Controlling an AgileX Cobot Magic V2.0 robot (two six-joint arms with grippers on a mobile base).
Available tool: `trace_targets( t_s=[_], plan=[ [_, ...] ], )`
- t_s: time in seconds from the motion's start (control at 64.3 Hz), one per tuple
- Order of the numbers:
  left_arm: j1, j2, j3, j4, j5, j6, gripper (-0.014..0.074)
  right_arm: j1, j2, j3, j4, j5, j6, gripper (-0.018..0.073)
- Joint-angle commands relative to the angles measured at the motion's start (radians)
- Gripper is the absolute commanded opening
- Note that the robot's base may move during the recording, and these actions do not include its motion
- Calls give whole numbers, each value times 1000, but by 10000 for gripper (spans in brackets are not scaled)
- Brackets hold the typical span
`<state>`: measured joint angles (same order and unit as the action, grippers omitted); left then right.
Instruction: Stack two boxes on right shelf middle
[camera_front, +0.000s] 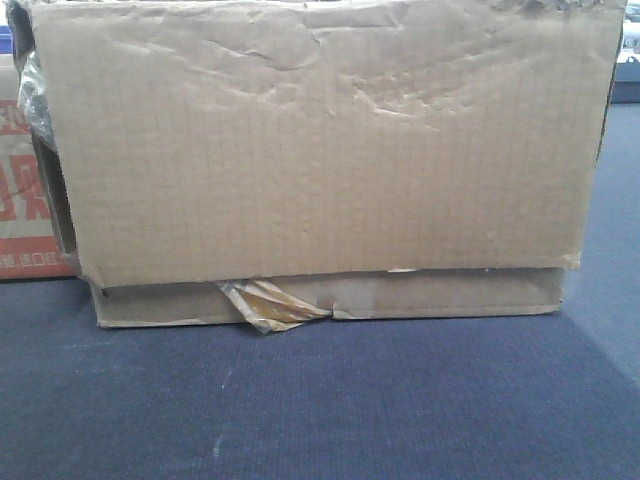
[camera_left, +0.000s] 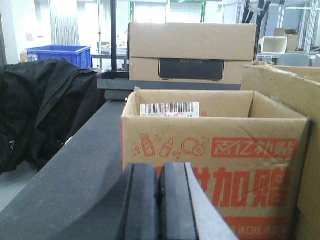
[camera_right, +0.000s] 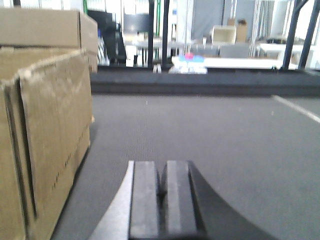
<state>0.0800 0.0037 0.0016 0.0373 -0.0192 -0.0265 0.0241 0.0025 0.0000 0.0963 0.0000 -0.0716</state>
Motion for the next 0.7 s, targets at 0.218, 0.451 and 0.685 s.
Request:
trace_targets(
  t_s=[0.218, 0.451, 0.685],
  plan=[
    [3, -4, -83, -22, -46, 2, -111, -2, -2, -26, -8, -88, -4, -154],
    [3, 87, -451, -22, 218, 2, -106, -2, 27, -352, -8, 67, -4, -148],
    [3, 345, -796, -22, 430, 2, 202, -2, 286, -637, -8, 188, -4, 221]
  ],
)
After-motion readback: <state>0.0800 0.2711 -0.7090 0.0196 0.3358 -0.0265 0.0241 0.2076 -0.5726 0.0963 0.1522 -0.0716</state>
